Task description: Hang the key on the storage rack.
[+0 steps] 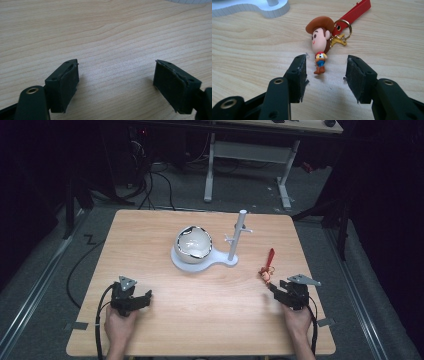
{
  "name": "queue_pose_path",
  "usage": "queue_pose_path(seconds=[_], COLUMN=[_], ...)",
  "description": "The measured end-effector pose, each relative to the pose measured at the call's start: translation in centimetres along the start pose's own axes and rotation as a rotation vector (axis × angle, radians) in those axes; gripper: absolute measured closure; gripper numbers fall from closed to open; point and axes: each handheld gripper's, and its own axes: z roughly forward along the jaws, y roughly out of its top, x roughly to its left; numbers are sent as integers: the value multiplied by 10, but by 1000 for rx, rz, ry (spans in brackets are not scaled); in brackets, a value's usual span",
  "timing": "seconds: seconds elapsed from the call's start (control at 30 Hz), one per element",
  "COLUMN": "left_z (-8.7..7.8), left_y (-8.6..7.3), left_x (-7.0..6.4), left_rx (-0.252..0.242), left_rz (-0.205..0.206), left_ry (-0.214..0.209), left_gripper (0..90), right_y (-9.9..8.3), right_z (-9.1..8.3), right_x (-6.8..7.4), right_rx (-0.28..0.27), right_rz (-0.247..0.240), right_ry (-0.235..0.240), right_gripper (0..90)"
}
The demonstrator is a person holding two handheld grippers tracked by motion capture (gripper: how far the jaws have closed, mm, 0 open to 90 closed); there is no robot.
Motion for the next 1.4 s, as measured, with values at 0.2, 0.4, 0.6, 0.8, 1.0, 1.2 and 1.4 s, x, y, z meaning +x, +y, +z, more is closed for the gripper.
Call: queue_pose_path(seconds=[0.2, 0.4, 0.6, 0.8, 1.0, 1.2, 1.4], left_z=[0, 0, 0, 0, 0, 0, 0], left_y=[0, 0, 0, 0, 0, 0, 0], left_x=[0, 0, 0, 0, 0, 0, 0], left_rx=[0, 0, -1, -2, -1, -1, -1], left_rz=[1, 0, -3, -2, -2, -2, -2], left_ry=[-1, -2, -4, -4, -4, -4, -3], left_gripper=[208, 208, 208, 208, 208, 208, 208], right_y=[7, 14, 22, 29, 31, 29, 26], right_z=[7, 14, 20, 26, 38, 45, 52], right_x=[-1, 3, 5, 6, 0, -2, -1], right_rx=[13, 17, 21, 35, 49, 69, 92], right_rz=[18, 17, 18, 24, 61, 74, 61], right_ry=[10, 32, 31, 29, 29, 40, 38], right_gripper=[511, 512, 515, 514, 517, 547, 638])
